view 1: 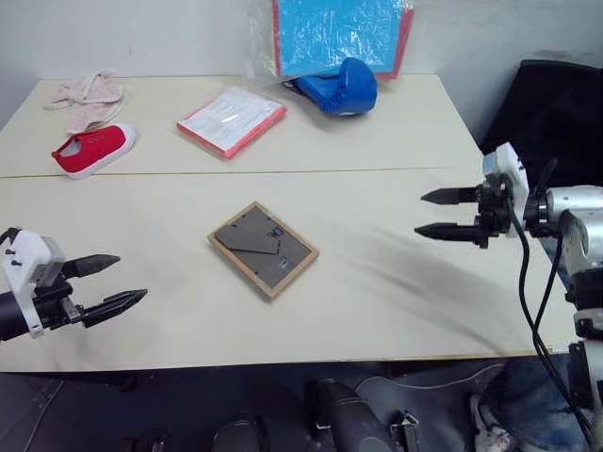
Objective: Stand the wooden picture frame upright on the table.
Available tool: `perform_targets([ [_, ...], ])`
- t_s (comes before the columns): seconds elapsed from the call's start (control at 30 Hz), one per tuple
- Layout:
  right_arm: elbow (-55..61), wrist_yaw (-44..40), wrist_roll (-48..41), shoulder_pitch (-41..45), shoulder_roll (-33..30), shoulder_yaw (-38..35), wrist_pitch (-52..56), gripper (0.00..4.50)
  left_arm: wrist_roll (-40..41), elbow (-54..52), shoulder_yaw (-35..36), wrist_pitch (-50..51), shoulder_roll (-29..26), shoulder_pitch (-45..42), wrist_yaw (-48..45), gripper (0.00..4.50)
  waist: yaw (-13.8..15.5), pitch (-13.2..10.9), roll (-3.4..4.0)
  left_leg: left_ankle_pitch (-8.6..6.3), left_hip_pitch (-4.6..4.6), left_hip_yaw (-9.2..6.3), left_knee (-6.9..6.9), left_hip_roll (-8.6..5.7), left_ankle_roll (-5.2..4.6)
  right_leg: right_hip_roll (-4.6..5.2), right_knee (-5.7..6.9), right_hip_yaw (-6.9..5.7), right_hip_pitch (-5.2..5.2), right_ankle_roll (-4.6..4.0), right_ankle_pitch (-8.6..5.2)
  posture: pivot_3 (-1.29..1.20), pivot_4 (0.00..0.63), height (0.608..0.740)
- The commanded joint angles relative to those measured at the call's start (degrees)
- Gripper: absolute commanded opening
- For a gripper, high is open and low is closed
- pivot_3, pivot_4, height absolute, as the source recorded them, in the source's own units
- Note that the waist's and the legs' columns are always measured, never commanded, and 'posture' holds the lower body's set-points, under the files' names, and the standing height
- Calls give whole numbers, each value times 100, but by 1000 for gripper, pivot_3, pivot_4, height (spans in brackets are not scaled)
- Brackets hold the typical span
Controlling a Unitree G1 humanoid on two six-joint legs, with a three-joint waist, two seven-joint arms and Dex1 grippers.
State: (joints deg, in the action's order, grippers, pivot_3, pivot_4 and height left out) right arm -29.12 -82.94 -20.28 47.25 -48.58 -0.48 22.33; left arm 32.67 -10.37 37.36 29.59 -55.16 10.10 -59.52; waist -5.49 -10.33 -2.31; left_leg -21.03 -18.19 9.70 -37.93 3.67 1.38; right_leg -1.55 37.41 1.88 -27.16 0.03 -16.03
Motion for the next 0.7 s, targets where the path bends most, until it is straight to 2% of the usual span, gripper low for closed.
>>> perform_targets([
  [0.03,34,-37,-38,2,67,-88,-53,4463,-48,-117,155,-13,3,85,71,4500,1,0,0,0,-12,1,0,0,0,0,3,0,-12,1,0,0,150,740],
  [0.27,239,148,48,-110,206,-47,-96,4463,-148,-147,11,-9,14,59,158,4500,-36,-7,11,0,-36,6,-1,1,2,0,8,3,-42,2,1,0,150,740],
  [0.4,343,253,159,-38,413,91,-215,4463,-228,-88,-329,-114,-84,-184,34,4500,-81,-7,11,1,-31,6,-7,0,4,0,15,4,-35,2,1,0,150,740],
  [0.43,360,276,214,6,505,161,-250,4300,-309,-59,-499,-187,-139,-235,-40,4500,-92,-7,11,1,-28,7,-9,0,4,0,18,4,-33,2,1,0,150,740],
  [0.53,297,524,490,193,936,462,-470,3552,-759,234,-1188,-595,-322,-495,-253,3892,-121,-7,11,3,-23,11,-11,0,8,0,26,8,-33,2,1,0,150,740],
  [0.7,-386,1060,1190,626,1881,1032,-1187,1901,-1357,1092,-2350,-1134,-345,-1567,-490,2424,-195,-7,11,20,-17,18,-13,-2,21,-1,44,13,-37,-6,5,0,150,740],
])
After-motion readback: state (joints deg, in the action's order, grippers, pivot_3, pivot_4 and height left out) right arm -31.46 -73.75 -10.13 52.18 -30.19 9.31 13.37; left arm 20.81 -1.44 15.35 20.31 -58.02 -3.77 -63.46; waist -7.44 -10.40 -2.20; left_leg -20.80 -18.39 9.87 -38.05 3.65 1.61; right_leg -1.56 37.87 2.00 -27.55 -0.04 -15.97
